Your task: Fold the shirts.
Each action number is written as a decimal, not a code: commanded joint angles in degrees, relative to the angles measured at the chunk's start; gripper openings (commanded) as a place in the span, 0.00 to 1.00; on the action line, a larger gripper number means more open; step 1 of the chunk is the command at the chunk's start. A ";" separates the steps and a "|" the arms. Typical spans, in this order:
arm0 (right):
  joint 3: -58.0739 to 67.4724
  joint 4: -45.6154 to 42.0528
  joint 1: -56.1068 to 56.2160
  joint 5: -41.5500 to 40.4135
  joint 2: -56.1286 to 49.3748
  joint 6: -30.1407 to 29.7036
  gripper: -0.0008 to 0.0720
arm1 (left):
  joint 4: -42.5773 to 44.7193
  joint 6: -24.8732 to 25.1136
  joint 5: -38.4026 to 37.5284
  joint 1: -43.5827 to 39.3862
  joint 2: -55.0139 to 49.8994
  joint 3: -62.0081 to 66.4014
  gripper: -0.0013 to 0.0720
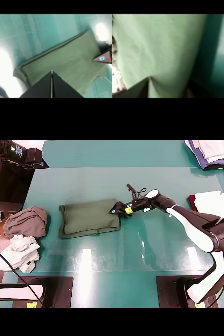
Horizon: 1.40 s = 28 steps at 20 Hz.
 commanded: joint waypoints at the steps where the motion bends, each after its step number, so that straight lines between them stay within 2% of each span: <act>1: 0.31 2.82 2.43 -0.70 -0.44 -5.68 0.20 | -0.13 0.28 0.02 0.00 0.02 0.00 0.06; 2: 0.83 2.64 2.73 -0.20 -0.44 -8.17 0.03 | -0.17 0.26 -0.04 0.00 0.02 0.00 0.06; 6: 3.10 1.42 0.44 1.09 3.06 -9.55 0.03 | -0.81 0.24 -1.49 0.00 0.04 -0.02 0.06; 8: 2.82 -3.34 -3.54 1.01 8.04 -8.79 0.03 | -2.60 0.24 -1.49 0.00 0.04 -0.02 0.05; 12: -1.97 -11.34 -17.49 0.50 19.61 -4.04 0.03 | -5.51 0.00 -0.85 -0.74 0.02 -0.02 0.05; 18: -8.98 -12.41 -44.09 -6.08 32.20 -3.91 0.03 | -5.44 0.02 6.10 -9.57 -0.02 -0.02 0.05; 22: -7.72 -12.37 -56.15 -7.61 32.61 -3.98 0.03 | -5.38 0.02 9.94 -14.29 -0.02 -0.02 0.05; 28: 3.67 -12.44 -61.72 -3.98 28.48 -4.00 0.03 | -4.37 -0.48 10.56 -15.82 -0.02 -0.02 0.05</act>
